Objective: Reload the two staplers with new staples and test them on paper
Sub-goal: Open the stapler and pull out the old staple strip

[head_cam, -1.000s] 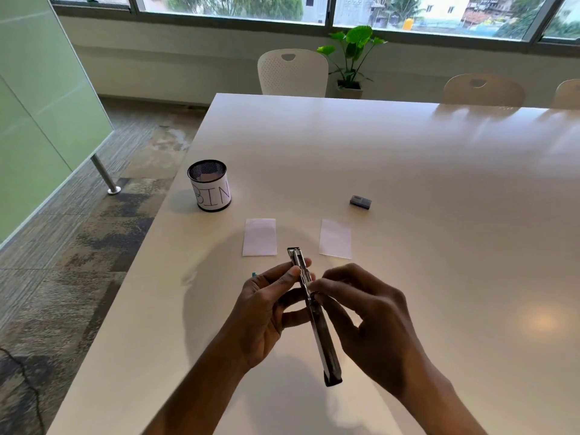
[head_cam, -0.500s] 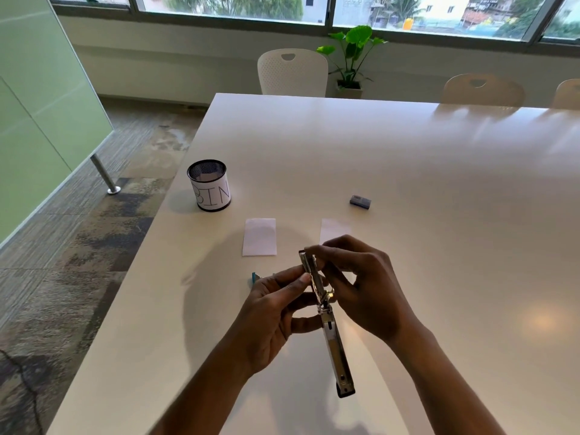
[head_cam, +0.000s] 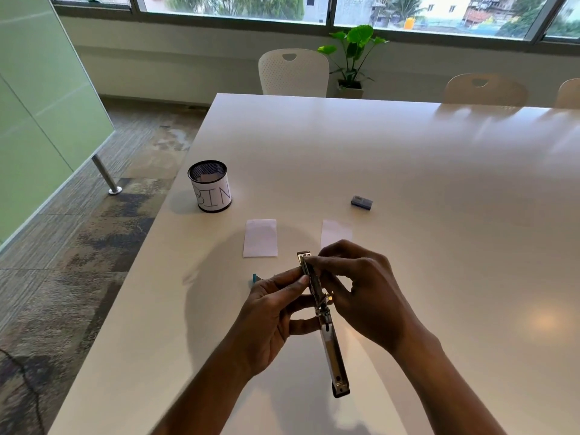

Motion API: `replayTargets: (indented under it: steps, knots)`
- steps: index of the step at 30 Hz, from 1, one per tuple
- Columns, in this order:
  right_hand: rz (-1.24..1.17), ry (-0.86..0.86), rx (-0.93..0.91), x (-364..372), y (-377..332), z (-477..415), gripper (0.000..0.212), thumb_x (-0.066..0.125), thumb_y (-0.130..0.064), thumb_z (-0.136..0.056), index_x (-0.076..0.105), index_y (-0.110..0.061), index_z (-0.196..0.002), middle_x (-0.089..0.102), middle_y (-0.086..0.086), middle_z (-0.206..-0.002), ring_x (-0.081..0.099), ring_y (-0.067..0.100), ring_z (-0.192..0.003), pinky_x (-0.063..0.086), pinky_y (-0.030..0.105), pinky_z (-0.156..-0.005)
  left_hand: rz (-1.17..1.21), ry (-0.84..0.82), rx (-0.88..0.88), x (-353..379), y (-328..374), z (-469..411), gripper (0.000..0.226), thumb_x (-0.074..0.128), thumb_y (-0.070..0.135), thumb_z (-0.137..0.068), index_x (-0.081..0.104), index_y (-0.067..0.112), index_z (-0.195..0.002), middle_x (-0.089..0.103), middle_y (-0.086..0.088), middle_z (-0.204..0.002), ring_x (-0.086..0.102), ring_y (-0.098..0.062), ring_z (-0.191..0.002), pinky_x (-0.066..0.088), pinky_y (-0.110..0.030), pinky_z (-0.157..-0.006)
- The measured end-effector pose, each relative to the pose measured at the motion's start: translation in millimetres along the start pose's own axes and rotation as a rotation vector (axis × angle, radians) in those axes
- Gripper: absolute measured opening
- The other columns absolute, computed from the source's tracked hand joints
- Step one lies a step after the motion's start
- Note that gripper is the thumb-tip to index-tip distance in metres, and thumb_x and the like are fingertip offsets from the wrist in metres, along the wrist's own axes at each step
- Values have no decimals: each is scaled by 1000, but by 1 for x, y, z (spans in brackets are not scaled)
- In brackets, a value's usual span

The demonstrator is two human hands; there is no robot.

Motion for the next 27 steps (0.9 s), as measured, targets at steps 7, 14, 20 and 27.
replayTargets:
  steps: [7, 14, 20, 27]
  knots:
    - [-12, -87, 56, 4, 1, 12, 31, 70, -7, -89, 75, -24, -113, 62, -9, -102, 60, -3, -94, 46, 3, -83, 1, 23, -21, -5, -2, -1, 29, 55, 17, -87, 73, 13, -109, 73, -14, -106, 72, -27, -95, 61, -43, -68]
    - [-52, 26, 72, -8, 2, 2, 25, 67, -10, -92, 74, -18, -115, 64, -8, -102, 63, 3, -94, 53, 12, -82, -7, -12, -18, 1, 2, -3, 29, 53, 15, -92, 70, 8, -115, 73, -14, -106, 72, -27, -93, 61, -41, -67]
    - [-14, -35, 80, -2, 2, -8, 22, 64, -15, -94, 74, -20, -113, 62, -8, -102, 63, 6, -92, 57, 24, -78, -19, -3, -26, 1, -2, -4, 26, 53, 15, -91, 71, 10, -110, 74, -12, -104, 72, -26, -90, 61, -43, -68]
    - [-38, -103, 132, 4, 6, -7, 20, 65, -10, -93, 76, -21, -106, 63, -7, -98, 64, 7, -90, 59, 29, -80, -32, 27, -27, -5, -3, -3, 28, 52, 14, -93, 68, 7, -115, 72, -15, -107, 72, -26, -92, 60, -43, -67]
Point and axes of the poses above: each hand's wrist, its own z-axis away from the middle knuckle, its own x-axis out of the palm, y = z × x, the point moved 9 cm from there along -z, towards the middle knuckle
